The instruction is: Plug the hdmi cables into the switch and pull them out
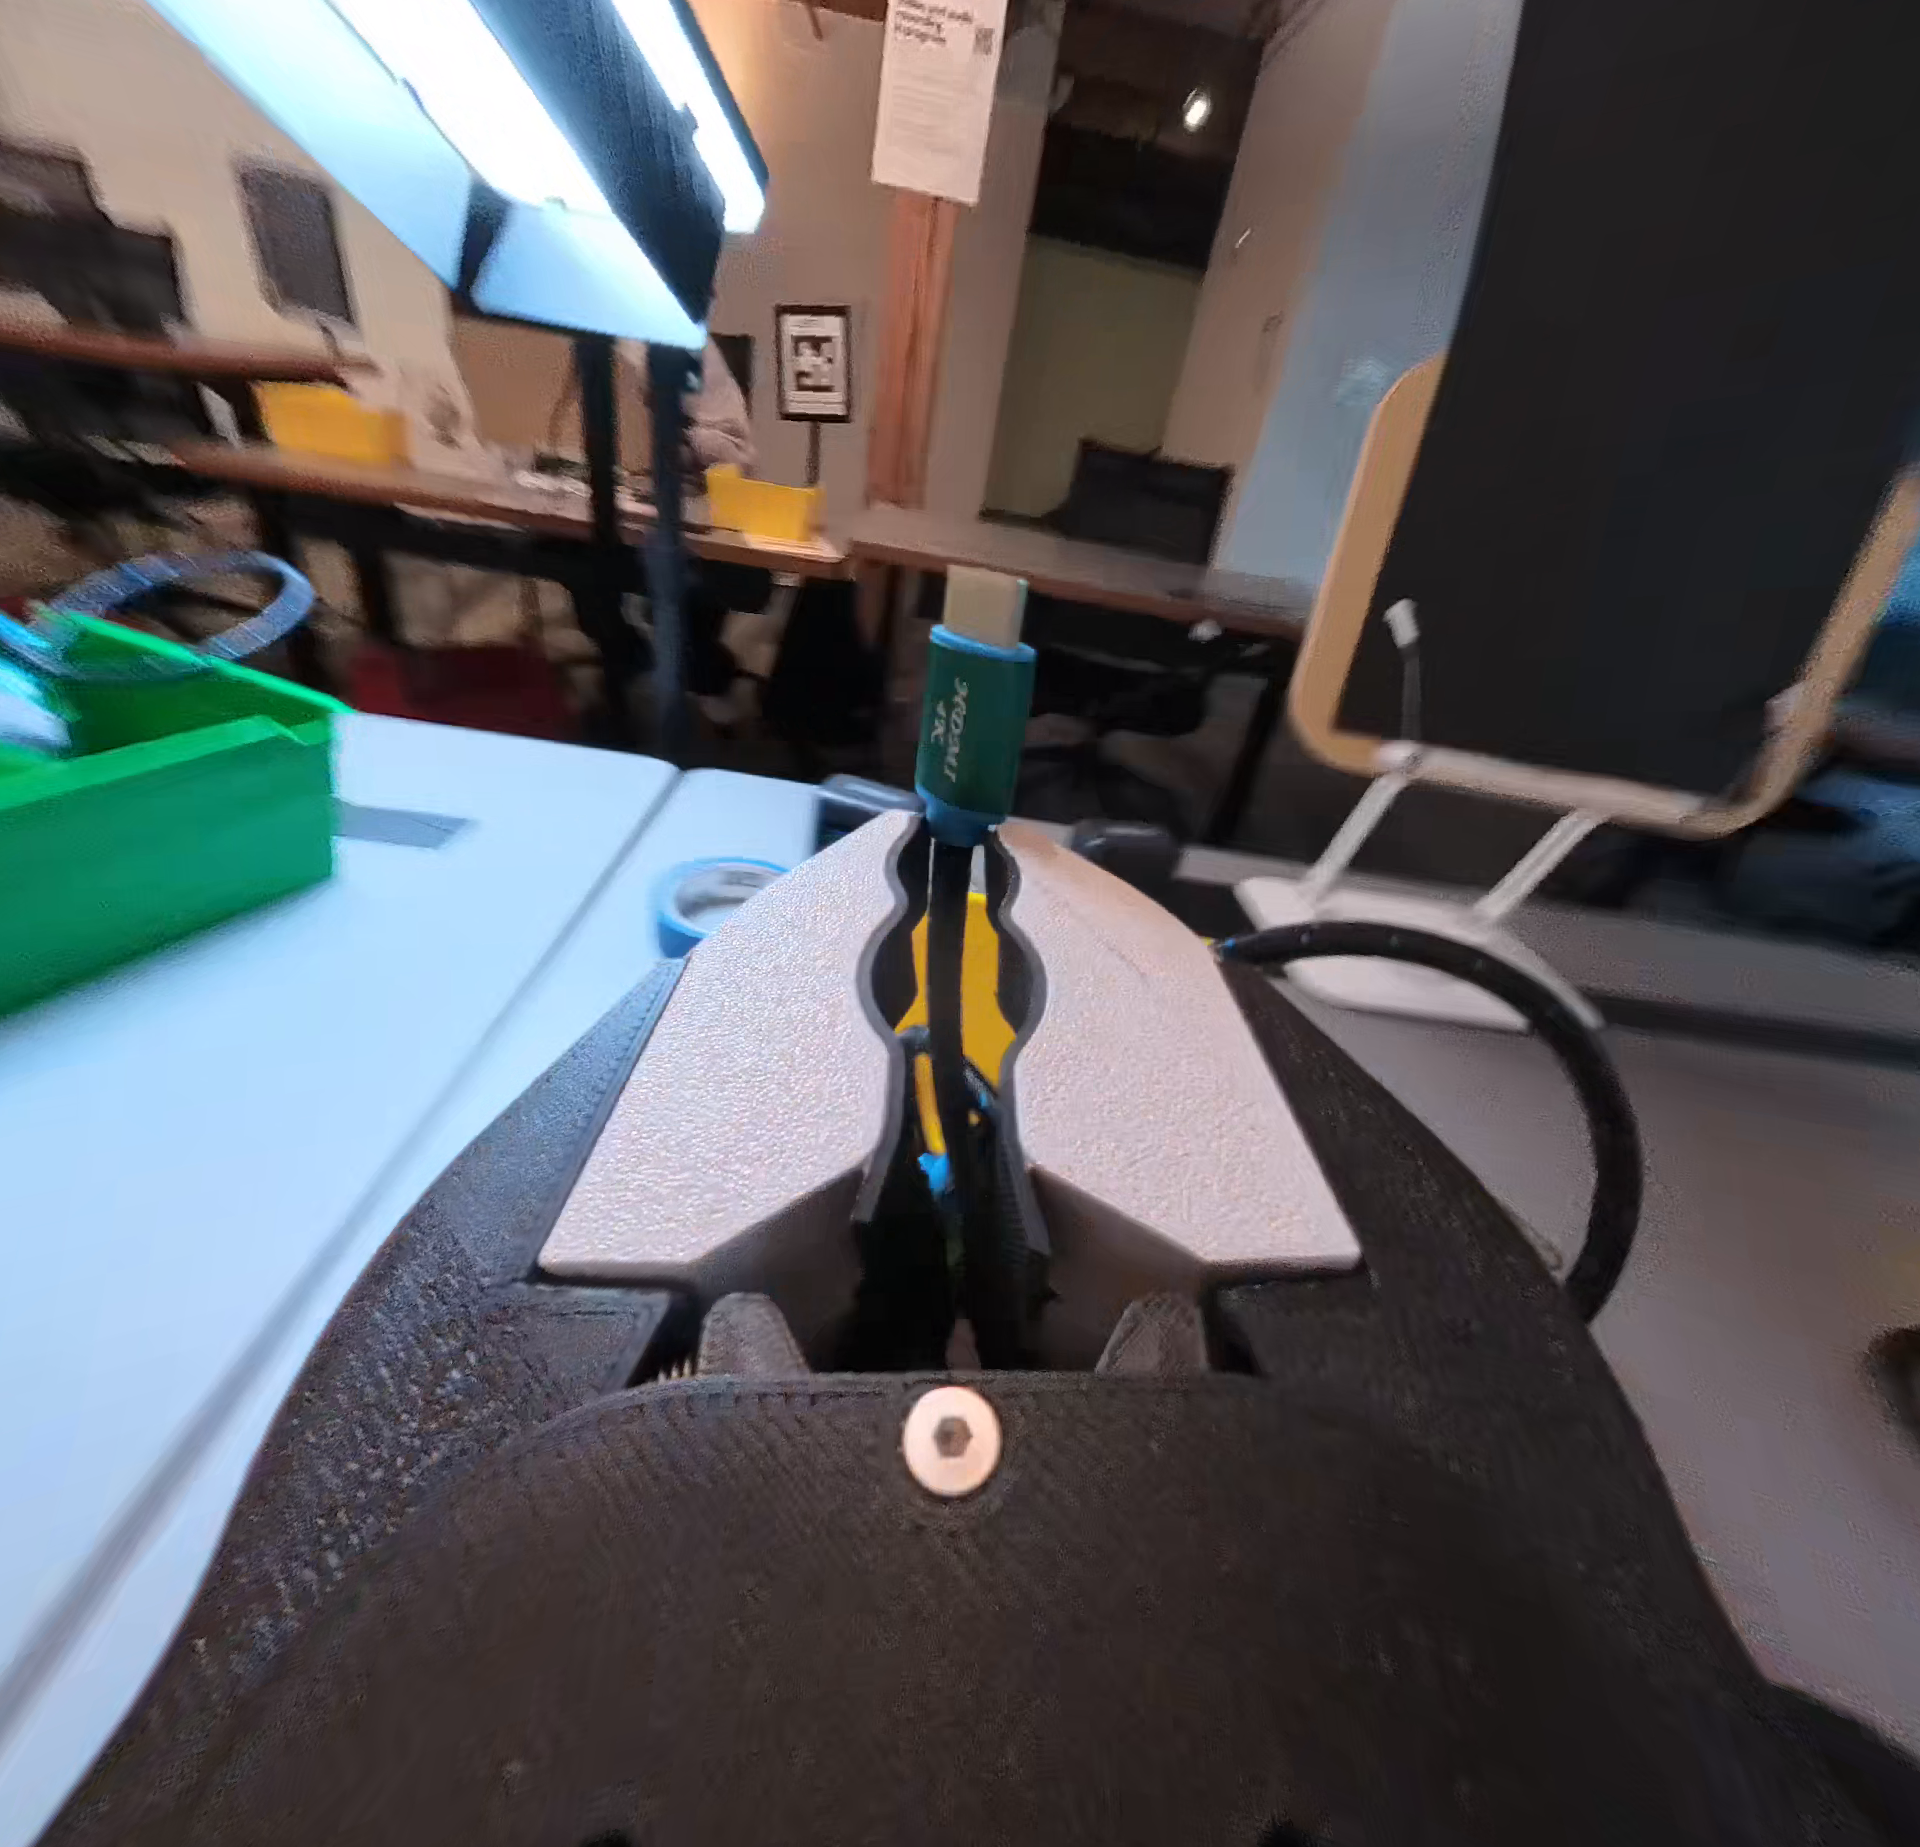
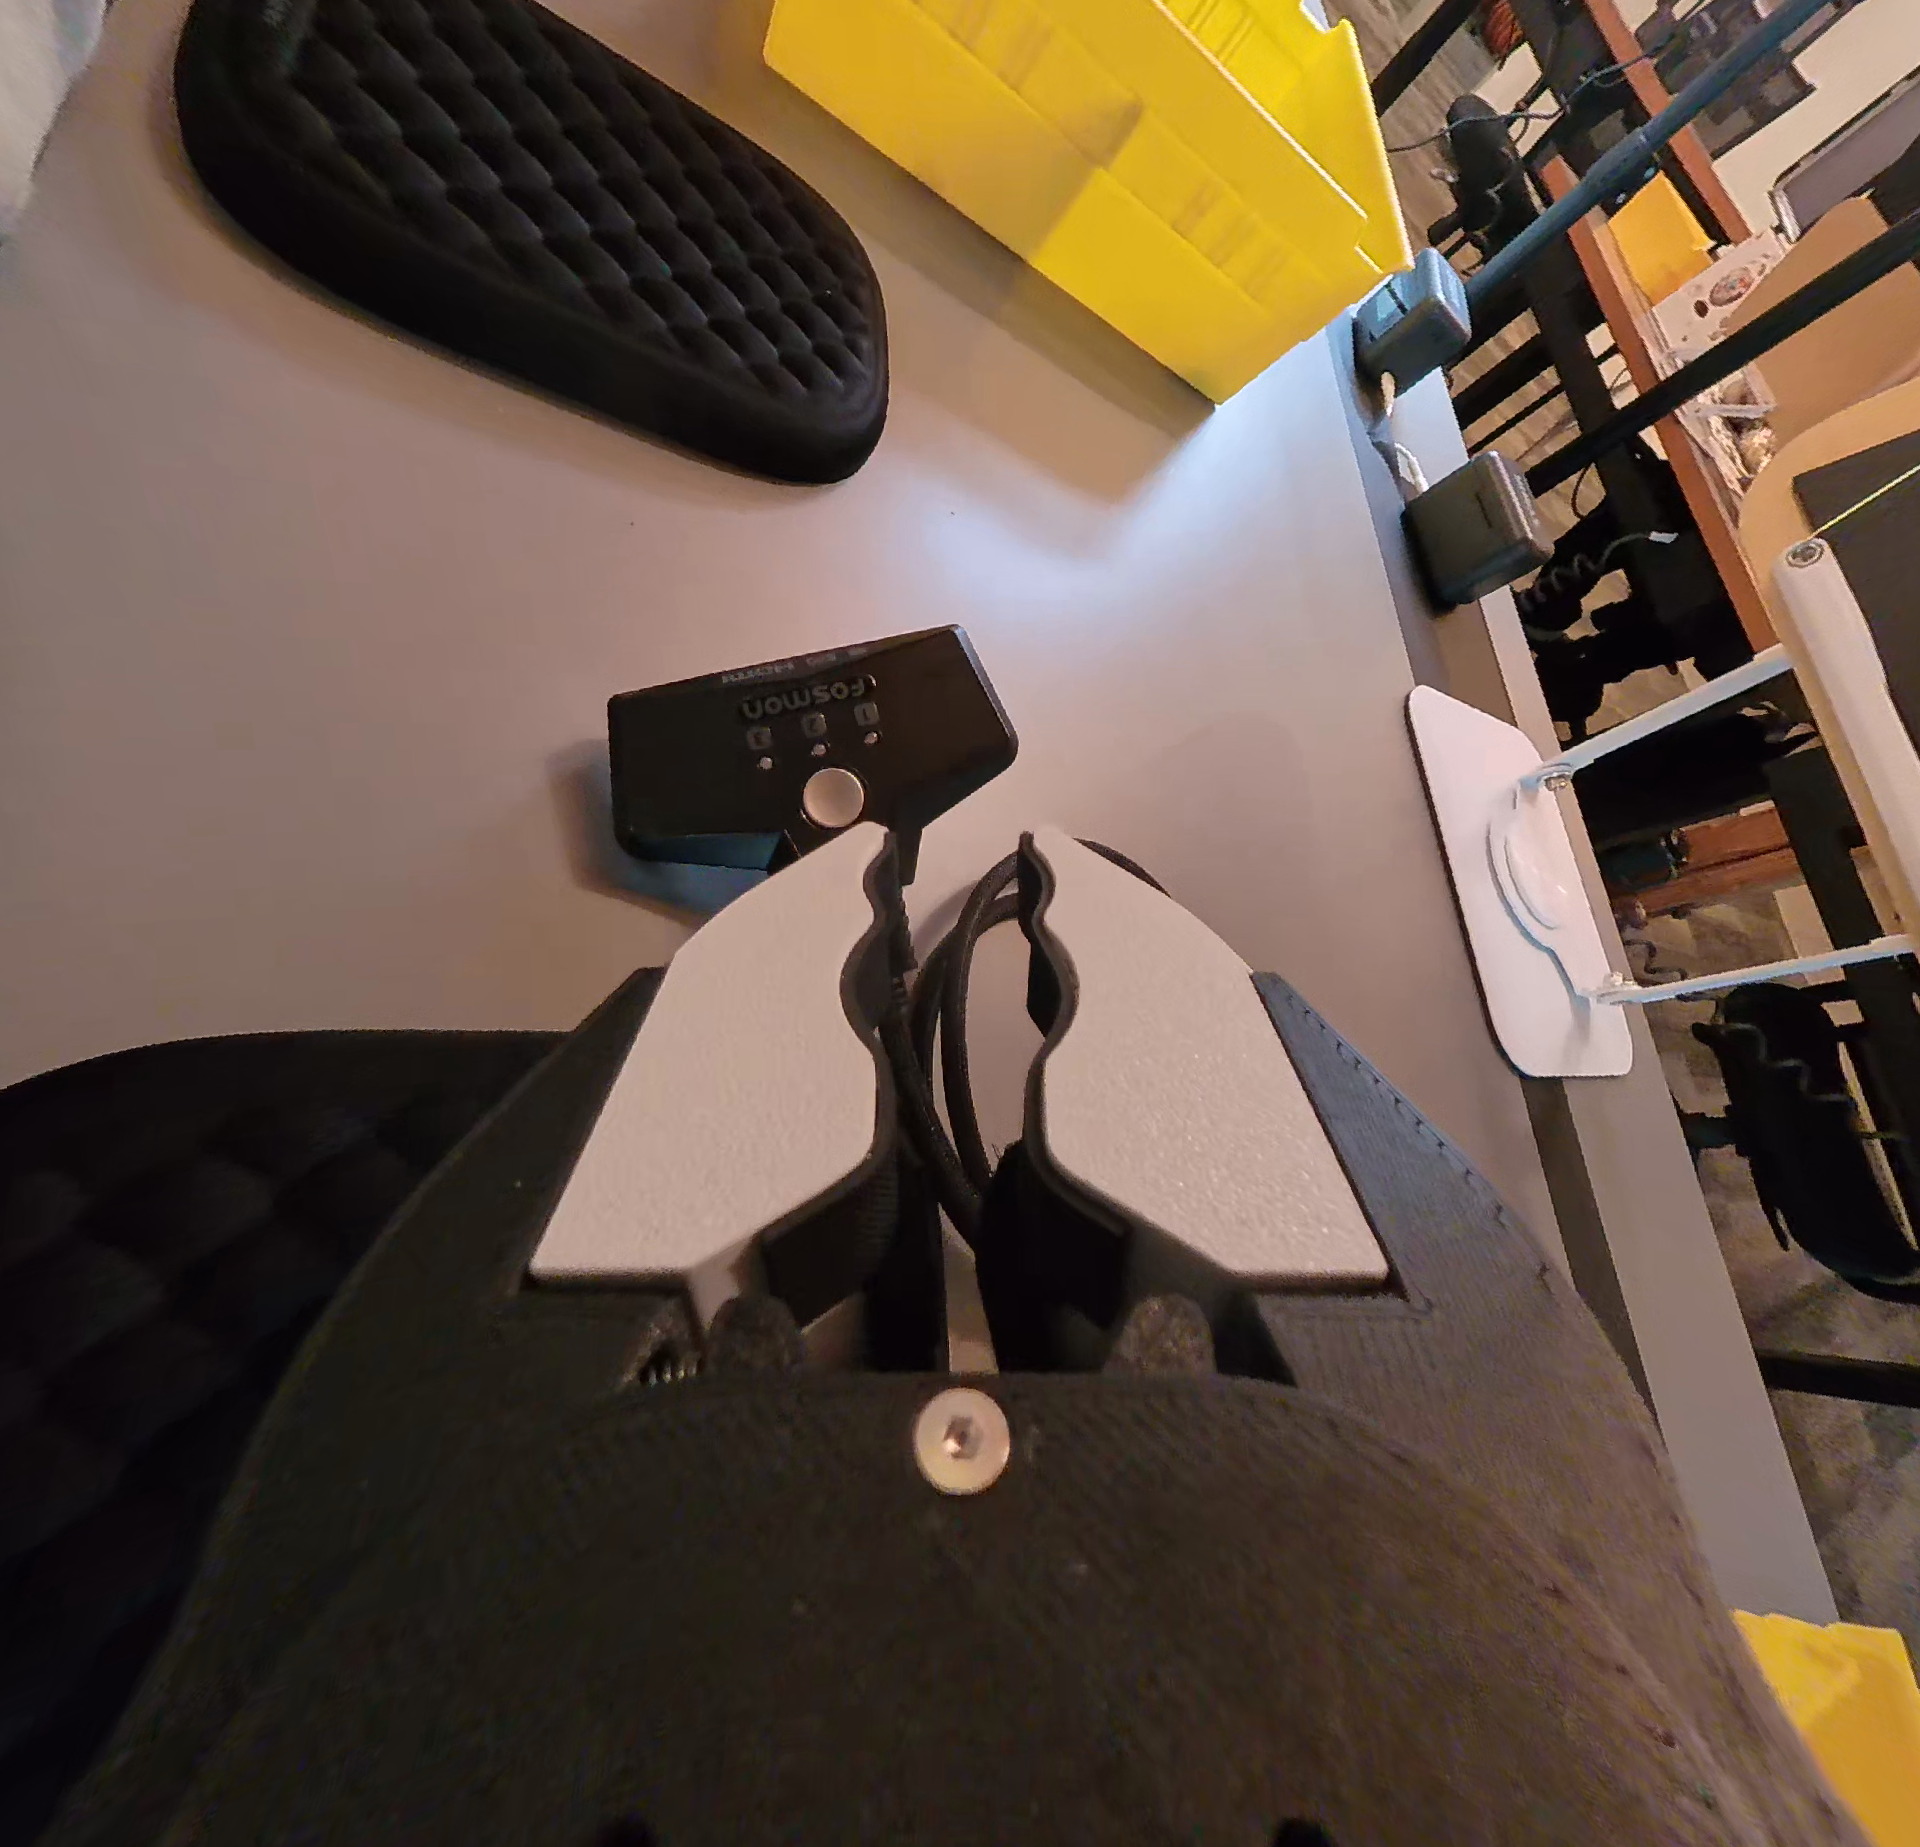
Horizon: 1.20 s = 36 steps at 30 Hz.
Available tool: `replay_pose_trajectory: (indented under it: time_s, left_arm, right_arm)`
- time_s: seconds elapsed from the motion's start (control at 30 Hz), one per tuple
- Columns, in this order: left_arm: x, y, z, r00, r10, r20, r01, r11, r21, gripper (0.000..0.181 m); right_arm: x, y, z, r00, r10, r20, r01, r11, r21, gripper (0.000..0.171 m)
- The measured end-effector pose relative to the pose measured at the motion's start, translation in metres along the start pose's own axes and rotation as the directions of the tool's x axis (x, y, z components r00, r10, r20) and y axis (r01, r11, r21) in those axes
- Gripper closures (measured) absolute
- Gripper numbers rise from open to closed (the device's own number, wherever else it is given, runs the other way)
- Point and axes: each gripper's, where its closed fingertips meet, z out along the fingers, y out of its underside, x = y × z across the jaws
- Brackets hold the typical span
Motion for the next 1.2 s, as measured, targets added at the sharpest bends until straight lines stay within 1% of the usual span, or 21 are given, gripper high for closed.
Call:
replay_pose_trajectory:
  time_s: [0.03,0.07,0.1,0.13,0.17,0.27,0.4,0.47,0.5,0.57,0.63,0.7,0.77,0.83,0.93,1.03,1.07,1.13,1.17,1.2]
  left_arm:
    - [-0.001,0.005,0.000,0.991,-0.127,-0.049,0.128,0.992,0.014,0.171]
    - [-0.001,0.011,0.000,0.958,-0.264,-0.109,0.266,0.964,0.006,0.171]
    - [-0.001,0.017,-0.001,0.915,-0.368,-0.164,0.370,0.929,-0.015,0.171]
    - [-0.002,0.024,-0.001,0.880,-0.437,-0.186,0.439,0.898,-0.033,0.171]
    - [-0.004,0.030,-0.002,0.863,-0.469,-0.187,0.470,0.882,-0.042,0.171]
    - [-0.003,0.044,-0.004,0.846,-0.500,-0.188,0.498,0.865,-0.061,0.170]
    - [0.002,0.067,-0.005,0.843,-0.514,-0.161,0.493,0.856,-0.153,0.170]
    - [0.002,0.072,-0.007,0.850,-0.507,-0.142,0.488,0.860,-0.150,0.171]
    - [0.002,0.072,-0.009,0.854,-0.502,-0.138,0.485,0.863,-0.137,0.170]
    - [0.006,0.068,-0.011,0.859,-0.495,-0.134,0.484,0.868,-0.109,0.171]
    - [0.010,0.064,-0.013,0.866,-0.483,-0.132,0.477,0.876,-0.077,0.171]
    - [0.013,0.059,-0.014,0.876,-0.466,-0.127,0.463,0.885,-0.051,0.171]
    - [0.014,0.057,-0.014,0.884,-0.452,-0.124,0.451,0.892,-0.036,0.170]
    - [0.015,0.056,-0.015,0.887,-0.445,-0.127,0.445,0.895,-0.031,0.170]
    - [0.013,0.059,-0.015,0.874,-0.469,-0.130,0.467,0.883,-0.044,0.171]
    - [0.011,0.073,-0.017,0.838,-0.529,-0.133,0.512,0.847,-0.140,0.171]
    - [0.013,0.077,-0.019,0.823,-0.548,-0.149,0.521,0.833,-0.186,0.168]
    - [0.015,0.079,-0.026,0.803,-0.565,-0.190,0.521,0.820,-0.238,0.140]
    - [0.012,0.075,-0.031,0.815,-0.547,-0.190,0.505,0.832,-0.231,0.127]
    - [0.007,0.070,-0.037,0.847,-0.503,-0.176,0.469,0.860,-0.201,0.121]
  right_arm:
    - [0.000,0.000,-0.001,1.000,0.000,-0.003,0.000,1.000,0.000,0.149]
    - [0.000,0.001,-0.001,1.000,0.001,-0.006,-0.001,1.000,-0.001,0.149]
    - [0.000,0.001,-0.002,1.000,0.001,-0.009,-0.001,1.000,-0.002,0.149]
    - [0.001,0.002,-0.003,1.000,0.001,-0.012,-0.001,1.000,-0.003,0.150]
    - [0.001,0.002,-0.004,1.000,0.001,-0.014,-0.001,1.000,-0.005,0.150]
    - [0.001,0.003,-0.005,1.000,0.001,-0.018,-0.001,1.000,-0.012,0.150]
    - [-0.001,0.004,-0.003,1.000,-0.003,-0.014,0.003,1.000,-0.022,0.150]
    - [-0.001,-0.001,0.001,1.000,-0.003,-0.008,0.003,1.000,-0.008,0.150]
    - [0.001,-0.008,0.005,1.000,0.010,-0.012,-0.010,1.000,0.013,0.147]
    - [0.004,-0.033,0.019,0.998,0.066,-0.008,-0.065,0.992,0.110,0.140]
    - [0.008,-0.071,0.039,0.988,0.152,0.002,-0.148,0.959,0.241,0.133]
    - [0.005,-0.117,0.063,0.965,0.247,0.092,-0.264,0.893,0.364,0.123]
    - [0.000,-0.158,0.088,0.936,0.295,0.194,-0.351,0.837,0.420,0.116]
    - [0.001,-0.188,0.113,0.916,0.320,0.242,-0.398,0.802,0.445,0.120]
    - [-0.002,-0.203,0.137,0.921,0.299,0.249,-0.380,0.832,0.404,0.120]
    - [-0.007,-0.202,0.135,0.934,0.274,0.230,-0.349,0.841,0.413,0.123]
    - [-0.006,-0.197,0.132,0.938,0.277,0.210,-0.342,0.842,0.418,0.125]
    - [-0.005,-0.186,0.126,0.936,0.296,0.193,-0.350,0.845,0.404,0.126]
    - [-0.004,-0.179,0.121,0.934,0.306,0.185,-0.356,0.845,0.399,0.126]
    - [-0.001,-0.174,0.116,0.931,0.321,0.171,-0.364,0.842,0.398,0.126]
